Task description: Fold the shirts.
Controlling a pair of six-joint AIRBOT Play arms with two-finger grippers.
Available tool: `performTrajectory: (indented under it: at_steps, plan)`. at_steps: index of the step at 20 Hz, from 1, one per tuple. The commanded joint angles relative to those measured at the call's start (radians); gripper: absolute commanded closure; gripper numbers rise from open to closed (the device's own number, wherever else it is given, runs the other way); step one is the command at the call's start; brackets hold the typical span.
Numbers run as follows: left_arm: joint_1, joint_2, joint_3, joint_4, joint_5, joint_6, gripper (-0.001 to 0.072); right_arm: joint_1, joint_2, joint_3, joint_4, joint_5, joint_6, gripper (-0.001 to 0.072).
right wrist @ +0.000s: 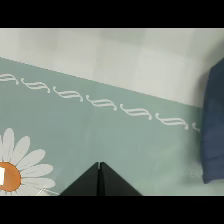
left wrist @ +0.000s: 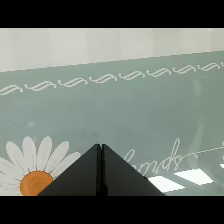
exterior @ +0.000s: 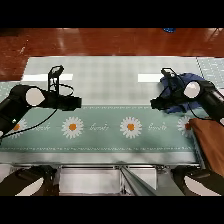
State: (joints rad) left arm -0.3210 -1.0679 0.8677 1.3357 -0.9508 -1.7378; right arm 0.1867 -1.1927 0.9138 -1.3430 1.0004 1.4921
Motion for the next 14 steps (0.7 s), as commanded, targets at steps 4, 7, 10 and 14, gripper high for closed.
performTrajectory:
  at_steps: [4,7,10,14]
  plan:
    - [0.001,-0.001,0.0,0.0,0.001,0.0,0.0691,0.001,0.0,-0.001,0.0,0.0,0.0,0.0689]
    - [0.001,-0.001,0.0,0.0,0.001,0.0,0.0691,0.001,0.0,-0.001,0.0,0.0,0.0,0.0689]
    - [0.001,-0.004,0.0,0.0,0.001,0.0,0.0691,0.001,0.0,-0.001,0.0,0.0,0.0,0.0689]
    - [0.001,-0.01,0.0,0.0,0.0,0.0,0.0691,0.001,0.0,-0.001,0.001,0.0,0.0,0.0689]
